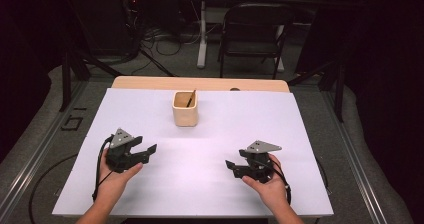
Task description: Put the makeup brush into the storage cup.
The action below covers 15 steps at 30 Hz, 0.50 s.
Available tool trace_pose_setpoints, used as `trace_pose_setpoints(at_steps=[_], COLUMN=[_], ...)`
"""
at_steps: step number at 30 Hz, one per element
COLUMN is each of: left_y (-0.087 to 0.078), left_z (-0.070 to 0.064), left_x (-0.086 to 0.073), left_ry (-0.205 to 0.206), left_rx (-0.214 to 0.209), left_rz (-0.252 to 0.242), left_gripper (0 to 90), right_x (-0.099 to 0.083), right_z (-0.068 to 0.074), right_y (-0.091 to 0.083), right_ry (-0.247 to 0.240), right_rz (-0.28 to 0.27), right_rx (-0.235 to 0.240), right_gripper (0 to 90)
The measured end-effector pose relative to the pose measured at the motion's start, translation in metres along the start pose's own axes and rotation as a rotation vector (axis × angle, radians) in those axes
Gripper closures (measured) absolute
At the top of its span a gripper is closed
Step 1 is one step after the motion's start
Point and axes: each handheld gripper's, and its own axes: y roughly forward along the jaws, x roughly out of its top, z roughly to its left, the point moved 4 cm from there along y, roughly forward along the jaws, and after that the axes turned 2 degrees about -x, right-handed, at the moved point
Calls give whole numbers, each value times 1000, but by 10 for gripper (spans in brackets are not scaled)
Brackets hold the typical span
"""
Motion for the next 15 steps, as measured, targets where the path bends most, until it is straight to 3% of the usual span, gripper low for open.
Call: trace_pose_setpoints(at_steps=[15], left_y=[1], left_z=[3], left_x=[-14], left_ry=[5], left_rx=[-12], left_rz=[2], left_gripper=[374], right_x=[-2], right_z=[-2], right_y=[0], right_ry=[-10], right_rz=[25], right_rx=[-11], right_gripper=[340])
